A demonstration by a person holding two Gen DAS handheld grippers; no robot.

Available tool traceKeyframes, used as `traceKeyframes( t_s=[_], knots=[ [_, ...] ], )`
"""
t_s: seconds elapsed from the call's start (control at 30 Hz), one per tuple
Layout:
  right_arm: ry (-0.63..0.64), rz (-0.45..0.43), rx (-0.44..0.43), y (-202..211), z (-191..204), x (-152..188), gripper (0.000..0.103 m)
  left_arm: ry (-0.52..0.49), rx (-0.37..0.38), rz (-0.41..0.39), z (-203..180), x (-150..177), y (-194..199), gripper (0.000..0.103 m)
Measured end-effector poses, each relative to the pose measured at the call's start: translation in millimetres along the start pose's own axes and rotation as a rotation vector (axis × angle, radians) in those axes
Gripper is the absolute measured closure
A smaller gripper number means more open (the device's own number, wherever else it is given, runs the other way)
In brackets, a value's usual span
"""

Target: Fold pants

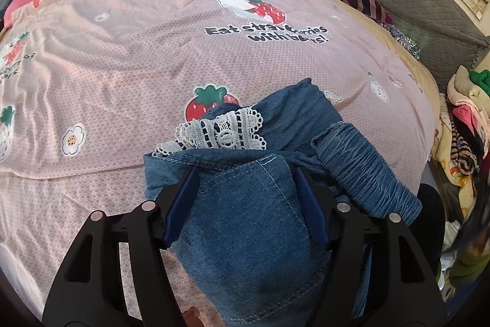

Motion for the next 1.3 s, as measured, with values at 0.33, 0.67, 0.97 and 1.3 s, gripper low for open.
traceKeyframes(
  t_s=[0.33,0.67,0.97,1.3],
  knots=[
    [0.115,0.131,-0.007,-50.6,15.5,8.2,0.094,-0.001,-0.002,0.003,0.6,0.2,-1.2,0.046],
    [0.025,0.171,-0.038,-56.4,18.0,43.0,0.097,0.003,0.004,0.01,1.0,0.8,-5.0,0.046],
    [-0.138,0.087,-0.075,-42.5,7.5,42.1,0.091,0.013,0.016,0.005,2.7,0.5,-6.4,0.045],
    [-0.351,-0.009,-0.064,-30.8,-22.2,19.9,0.069,0.027,0.027,-0.02,1.3,-3.0,0.2,0.045]
  ],
)
Point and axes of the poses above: each gripper's, at about its wrist camera, not at the fingertips, and y roughly against the way its jaws point, z to its left, x to its underside, the point moved 6 cm from there along -y, roughly the way its jaws point, and after that the axes turned 2 degrees about y, right-handed, at the moved point
